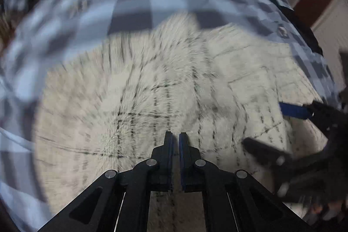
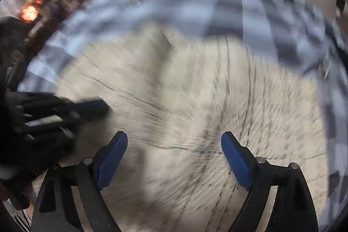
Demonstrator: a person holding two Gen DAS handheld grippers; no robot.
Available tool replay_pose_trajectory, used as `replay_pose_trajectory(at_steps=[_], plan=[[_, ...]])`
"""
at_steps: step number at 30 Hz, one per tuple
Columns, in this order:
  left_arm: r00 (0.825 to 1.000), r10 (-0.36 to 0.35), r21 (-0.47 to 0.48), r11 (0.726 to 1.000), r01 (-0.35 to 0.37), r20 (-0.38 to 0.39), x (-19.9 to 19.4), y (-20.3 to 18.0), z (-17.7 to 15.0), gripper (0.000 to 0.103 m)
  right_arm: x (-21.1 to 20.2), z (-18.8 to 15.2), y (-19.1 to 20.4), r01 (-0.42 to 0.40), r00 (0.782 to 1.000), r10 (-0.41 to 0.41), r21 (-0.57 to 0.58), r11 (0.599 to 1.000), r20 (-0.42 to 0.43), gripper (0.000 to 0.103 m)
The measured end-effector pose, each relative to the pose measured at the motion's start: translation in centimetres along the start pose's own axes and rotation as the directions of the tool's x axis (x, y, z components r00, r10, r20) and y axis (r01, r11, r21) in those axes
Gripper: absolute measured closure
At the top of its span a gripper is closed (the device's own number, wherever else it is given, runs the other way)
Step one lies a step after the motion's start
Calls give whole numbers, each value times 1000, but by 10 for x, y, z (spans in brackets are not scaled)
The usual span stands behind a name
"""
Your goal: Fold small clothes
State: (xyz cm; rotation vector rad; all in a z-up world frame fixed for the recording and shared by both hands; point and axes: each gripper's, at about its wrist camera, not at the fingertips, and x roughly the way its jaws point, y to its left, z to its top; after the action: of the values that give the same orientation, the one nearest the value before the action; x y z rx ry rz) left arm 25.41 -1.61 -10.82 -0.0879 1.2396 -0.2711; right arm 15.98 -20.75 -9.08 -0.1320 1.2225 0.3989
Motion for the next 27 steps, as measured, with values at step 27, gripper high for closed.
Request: replay_pose_trajectory(at_steps=[27], plan=[[984,17,-305,952,38,176,0,123,-6,99,1,3,-105,95,992,-114,284,954,53,6]])
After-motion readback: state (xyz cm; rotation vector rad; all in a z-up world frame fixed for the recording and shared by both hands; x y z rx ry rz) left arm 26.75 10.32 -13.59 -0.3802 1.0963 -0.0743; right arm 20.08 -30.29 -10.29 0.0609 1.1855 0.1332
